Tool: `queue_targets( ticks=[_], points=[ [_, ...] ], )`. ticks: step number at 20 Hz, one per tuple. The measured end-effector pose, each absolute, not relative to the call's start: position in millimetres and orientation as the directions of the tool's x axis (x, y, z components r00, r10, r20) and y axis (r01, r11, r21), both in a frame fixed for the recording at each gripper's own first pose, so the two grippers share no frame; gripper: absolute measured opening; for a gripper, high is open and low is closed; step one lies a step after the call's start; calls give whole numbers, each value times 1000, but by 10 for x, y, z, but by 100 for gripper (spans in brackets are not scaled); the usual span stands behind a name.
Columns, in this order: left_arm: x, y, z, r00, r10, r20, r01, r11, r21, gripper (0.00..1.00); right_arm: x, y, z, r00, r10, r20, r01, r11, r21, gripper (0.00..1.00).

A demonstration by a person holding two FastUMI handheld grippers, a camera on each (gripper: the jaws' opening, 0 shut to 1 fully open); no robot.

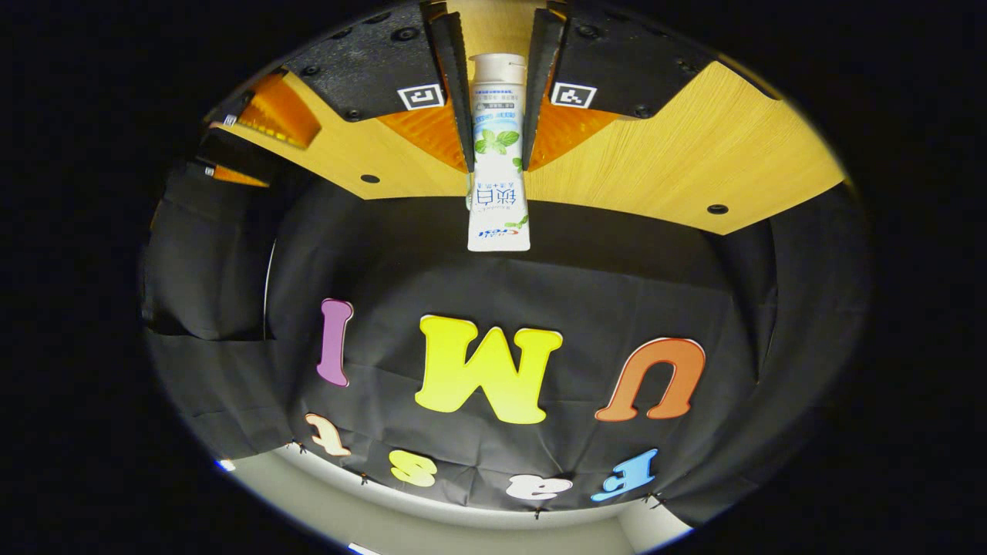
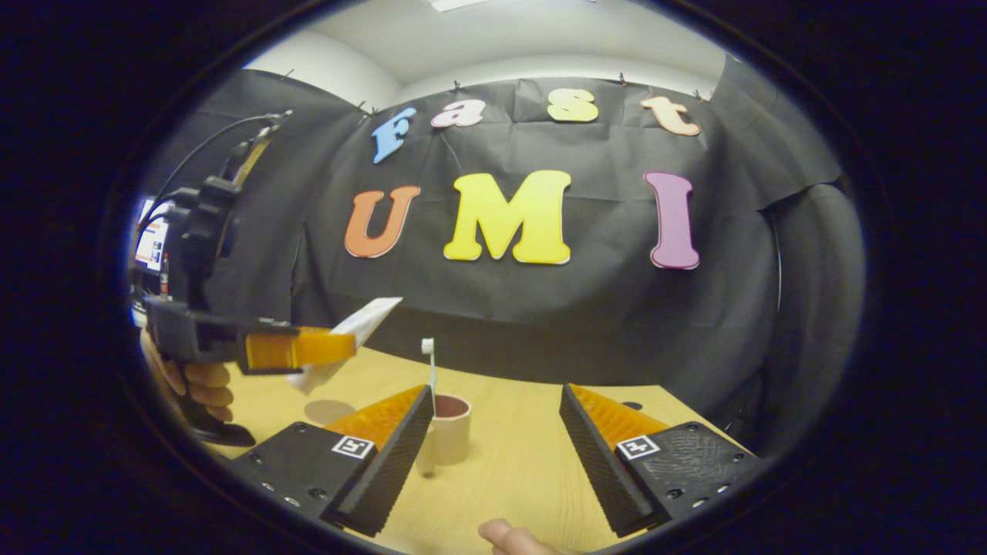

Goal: Put the toothbrush and toothpaste on the desktop into the cup, then pick up the cup and place it on the coaster on the desktop.

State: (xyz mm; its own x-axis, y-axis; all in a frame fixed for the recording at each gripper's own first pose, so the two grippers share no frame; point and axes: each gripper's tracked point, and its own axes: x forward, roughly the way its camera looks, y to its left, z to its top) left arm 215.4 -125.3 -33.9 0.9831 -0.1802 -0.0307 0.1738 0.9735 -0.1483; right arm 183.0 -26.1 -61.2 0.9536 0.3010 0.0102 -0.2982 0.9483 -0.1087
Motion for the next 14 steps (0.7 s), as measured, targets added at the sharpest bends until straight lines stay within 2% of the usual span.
queue_targets(
  ticks=[7, 11, 14],
  points=[
    [2686, -1728, -120, 977, -207, 51, 212, 968, -135, 36, 1632, -645, -934, 955, 293, -50, -295, 955, -40, 96],
    [2799, -1938, -298, 971, -238, 25, 239, 962, -132, 36, 1570, -815, -887, 955, 296, -20, -296, 955, 3, 96],
    [2890, -1926, -417, 976, -217, -5, 215, 971, -105, 37, 1523, -862, -884, 952, 307, 0, -306, 951, 49, 96]
  ],
)
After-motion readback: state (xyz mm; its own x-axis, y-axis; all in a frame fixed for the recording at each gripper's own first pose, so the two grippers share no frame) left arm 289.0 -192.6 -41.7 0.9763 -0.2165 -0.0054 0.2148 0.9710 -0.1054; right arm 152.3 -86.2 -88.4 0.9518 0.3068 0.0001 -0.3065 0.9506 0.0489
